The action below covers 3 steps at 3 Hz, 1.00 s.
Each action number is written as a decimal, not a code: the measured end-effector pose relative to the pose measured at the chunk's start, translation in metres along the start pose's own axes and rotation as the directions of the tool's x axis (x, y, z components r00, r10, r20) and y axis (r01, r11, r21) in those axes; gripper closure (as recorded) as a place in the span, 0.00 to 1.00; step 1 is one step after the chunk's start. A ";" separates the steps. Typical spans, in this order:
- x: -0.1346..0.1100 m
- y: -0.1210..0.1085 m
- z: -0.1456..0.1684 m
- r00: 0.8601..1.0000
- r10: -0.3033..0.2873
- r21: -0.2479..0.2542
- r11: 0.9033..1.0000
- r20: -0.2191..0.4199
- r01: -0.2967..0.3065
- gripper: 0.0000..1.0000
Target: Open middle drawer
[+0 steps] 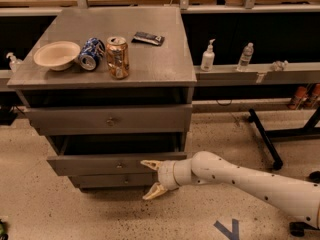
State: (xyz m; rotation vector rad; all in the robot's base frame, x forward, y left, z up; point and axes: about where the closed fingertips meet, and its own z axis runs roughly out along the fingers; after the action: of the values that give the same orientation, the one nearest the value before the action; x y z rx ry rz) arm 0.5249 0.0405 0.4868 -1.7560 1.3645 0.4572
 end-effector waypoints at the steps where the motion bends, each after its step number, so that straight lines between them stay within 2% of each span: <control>1: 0.013 -0.032 0.011 0.999 -0.020 -0.002 1.000 -0.028 0.020 0.20; 2: 0.026 -0.070 0.035 0.996 -0.042 -0.014 0.999 -0.080 0.041 0.21; 3: 0.040 -0.091 0.062 0.989 -0.054 -0.053 0.997 -0.136 0.047 0.24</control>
Offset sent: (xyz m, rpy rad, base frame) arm 0.1358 0.0319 -0.0221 -0.1634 -0.0442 0.0017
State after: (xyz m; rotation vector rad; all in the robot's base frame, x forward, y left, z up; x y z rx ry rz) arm 0.6348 0.0698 0.4578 -1.8876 1.4104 0.3505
